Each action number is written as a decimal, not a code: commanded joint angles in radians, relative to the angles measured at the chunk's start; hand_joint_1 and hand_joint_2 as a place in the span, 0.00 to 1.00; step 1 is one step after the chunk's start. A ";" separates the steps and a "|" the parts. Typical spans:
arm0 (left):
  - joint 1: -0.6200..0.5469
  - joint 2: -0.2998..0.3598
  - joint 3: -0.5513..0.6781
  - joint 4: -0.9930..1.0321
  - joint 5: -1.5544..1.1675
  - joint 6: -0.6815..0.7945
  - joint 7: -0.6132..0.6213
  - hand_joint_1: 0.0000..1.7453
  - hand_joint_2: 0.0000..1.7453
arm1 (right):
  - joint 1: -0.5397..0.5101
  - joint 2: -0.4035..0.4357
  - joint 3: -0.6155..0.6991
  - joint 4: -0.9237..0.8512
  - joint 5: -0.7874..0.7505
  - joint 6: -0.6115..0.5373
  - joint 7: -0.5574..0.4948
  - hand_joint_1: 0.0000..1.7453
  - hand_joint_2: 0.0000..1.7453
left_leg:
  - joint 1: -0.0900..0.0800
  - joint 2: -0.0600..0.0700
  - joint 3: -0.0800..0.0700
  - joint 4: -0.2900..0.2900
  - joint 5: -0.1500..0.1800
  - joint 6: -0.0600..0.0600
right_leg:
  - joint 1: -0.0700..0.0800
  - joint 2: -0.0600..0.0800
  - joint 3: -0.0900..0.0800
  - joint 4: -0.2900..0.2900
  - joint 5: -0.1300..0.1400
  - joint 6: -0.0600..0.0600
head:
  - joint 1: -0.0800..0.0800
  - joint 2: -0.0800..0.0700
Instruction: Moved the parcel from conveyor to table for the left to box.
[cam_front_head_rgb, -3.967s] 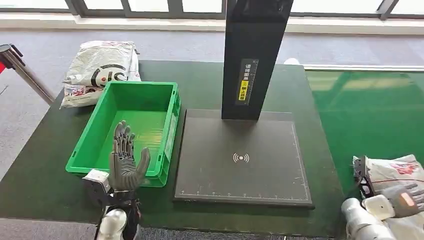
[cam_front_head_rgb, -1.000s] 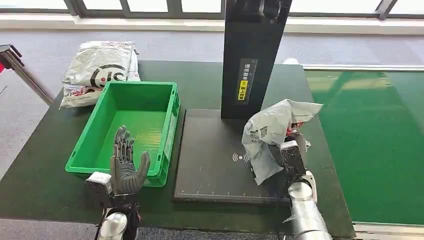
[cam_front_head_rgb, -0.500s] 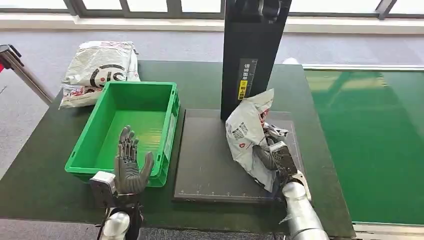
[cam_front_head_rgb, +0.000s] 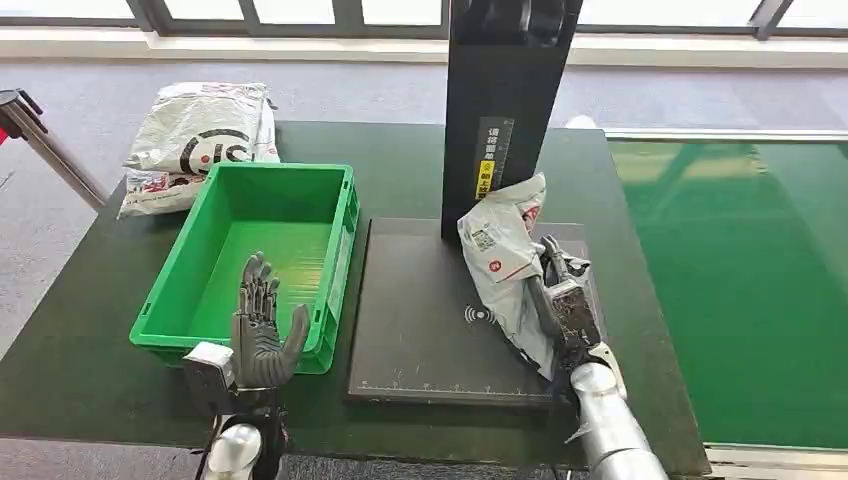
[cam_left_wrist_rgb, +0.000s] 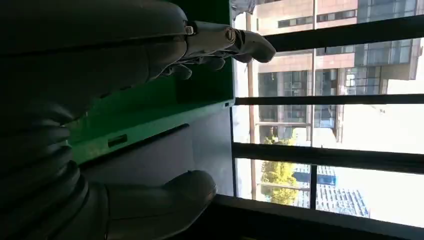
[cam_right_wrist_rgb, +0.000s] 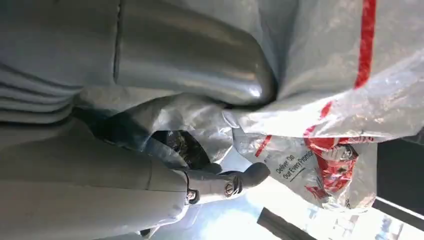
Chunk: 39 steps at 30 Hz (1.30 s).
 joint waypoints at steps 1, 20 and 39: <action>-0.064 -0.011 -0.009 0.062 0.008 0.008 0.004 0.00 1.00 | -0.078 -0.036 -0.060 0.158 -0.006 -0.011 -0.005 0.00 0.00 | 0.001 -0.002 0.001 -0.001 0.000 0.000 | 0.001 -0.003 0.002 -0.002 0.000 -0.001 | 0.000 0.000; -0.053 -0.001 -0.030 0.046 0.004 0.024 0.004 0.00 1.00 | 0.054 -0.070 -0.013 -0.101 -0.279 0.396 -0.032 0.00 0.00 | 0.000 -0.003 0.001 -0.001 0.001 0.000 | 0.001 -0.004 0.002 -0.001 0.000 -0.001 | 0.000 0.000; -0.053 0.002 -0.037 0.048 -0.002 0.018 0.004 0.00 1.00 | 0.088 -0.084 0.037 -0.134 -0.271 0.460 -0.032 0.00 0.00 | 0.000 0.000 0.001 -0.001 0.000 0.000 | 0.001 -0.002 0.002 -0.001 0.000 -0.001 | 0.000 0.000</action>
